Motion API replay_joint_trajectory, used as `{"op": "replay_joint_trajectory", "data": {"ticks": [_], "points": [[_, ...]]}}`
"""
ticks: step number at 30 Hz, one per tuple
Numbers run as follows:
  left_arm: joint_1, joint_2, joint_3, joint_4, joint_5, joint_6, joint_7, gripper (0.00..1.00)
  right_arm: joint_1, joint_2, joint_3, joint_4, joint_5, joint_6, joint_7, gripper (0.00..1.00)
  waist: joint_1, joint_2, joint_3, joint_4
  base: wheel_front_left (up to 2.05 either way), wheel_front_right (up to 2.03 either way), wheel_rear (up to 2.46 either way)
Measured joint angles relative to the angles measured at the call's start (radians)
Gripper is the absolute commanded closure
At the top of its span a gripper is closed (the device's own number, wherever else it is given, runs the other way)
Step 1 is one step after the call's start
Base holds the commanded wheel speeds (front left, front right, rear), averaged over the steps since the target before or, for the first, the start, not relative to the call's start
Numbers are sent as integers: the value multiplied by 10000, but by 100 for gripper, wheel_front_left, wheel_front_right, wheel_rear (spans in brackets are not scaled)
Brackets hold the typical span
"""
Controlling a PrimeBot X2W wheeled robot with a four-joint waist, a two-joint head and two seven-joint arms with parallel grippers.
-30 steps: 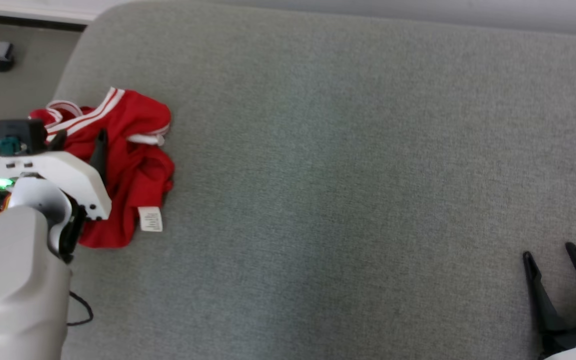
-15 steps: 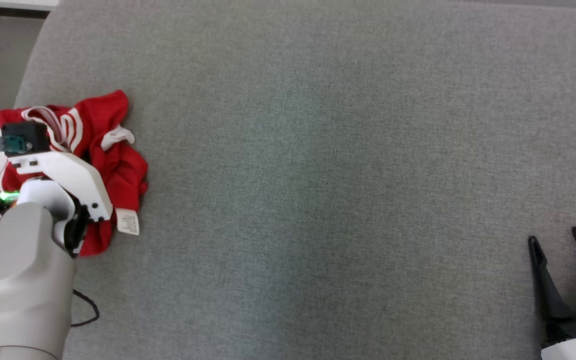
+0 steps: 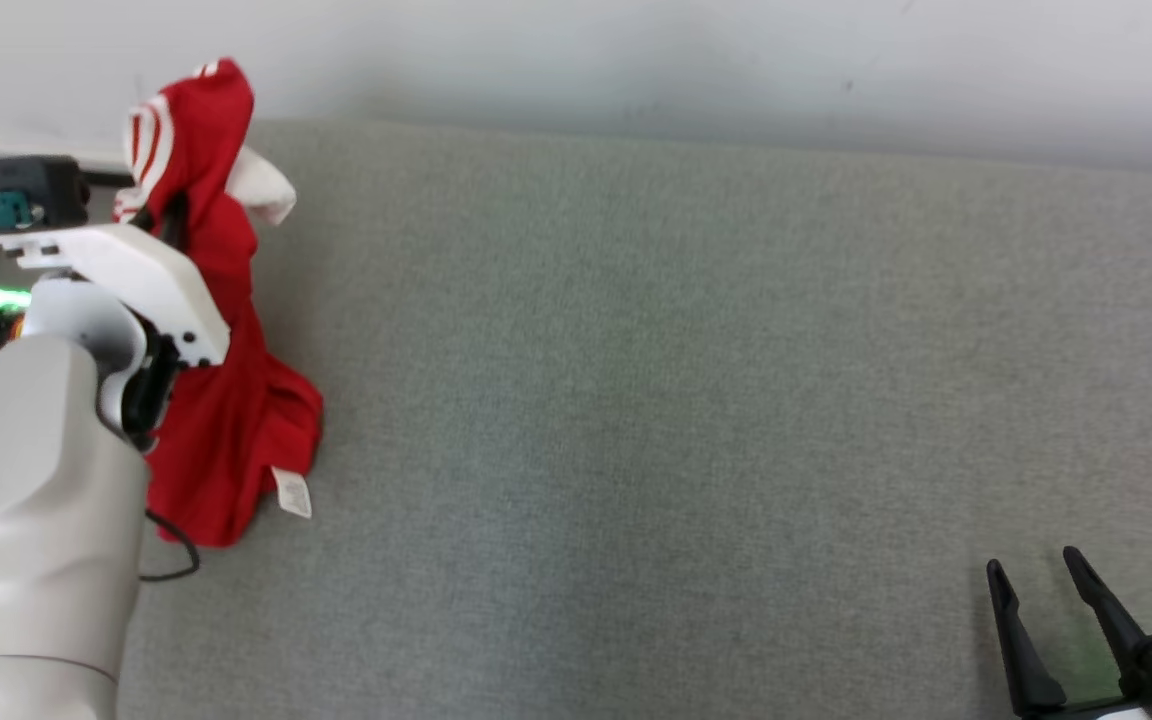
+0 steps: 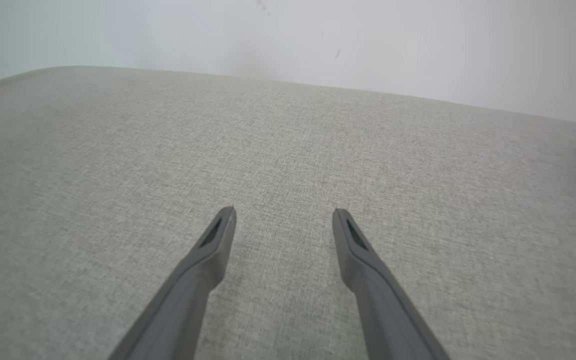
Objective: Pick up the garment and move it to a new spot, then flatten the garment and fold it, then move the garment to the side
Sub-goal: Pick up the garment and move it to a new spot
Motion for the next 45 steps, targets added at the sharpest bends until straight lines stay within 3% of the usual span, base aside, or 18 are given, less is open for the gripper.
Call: {"op": "replay_joint_trajectory", "data": {"ticks": [13,19,24,30,40,41,42,43,44,45], "points": [[418,-293,-1768,-4721,-999,-48,940,100,329,604,48,58,15,0,-8,0,-1,0,-1635,-913,0,0,0],[1362,-807,-2648,-7072,-1528,-48,1674,100,387,757,2,0,-2,0,-10,0,-1,0,-1885,-1573,0,0,0],[2377,-1488,-3638,-8203,-1689,-48,2136,100,396,903,38,-6,-12,0,-10,0,-1,0,-1936,-2151,0,0,0],[3562,-2040,-5007,-7973,-1756,134,2102,100,366,1047,163,42,-4,0,-10,0,-1,0,-1851,-2841,0,0,0],[4230,-2291,-6888,-4893,-1540,769,161,100,140,1172,245,207,33,0,-10,0,-1,1,-1422,-3702,0,0,0],[4230,-2291,-7116,-4746,-1645,849,-100,94,129,1177,244,217,33,0,-10,0,-1,0,-1388,-3738,0,0,0],[4228,-2299,-7377,-4637,-1791,920,-360,58,123,1185,249,226,33,0,-10,0,-1,1,-1361,-3765,0,0,0],[4219,-2301,-7620,-4525,-1937,966,-570,8,120,1187,240,244,33,0,-10,0,-1,1,-1343,-3780,0,0,0],[4222,-2305,-7862,-4445,-2151,989,-734,0,118,1187,228,263,33,0,-10,0,-1,1,-1332,-3779,0,0,0],[4231,-2305,-7994,-4416,-2424,1060,-932,0,116,1189,205,272,33,0,-10,0,-1,0,-1329,-3765,0,0,0]]}}
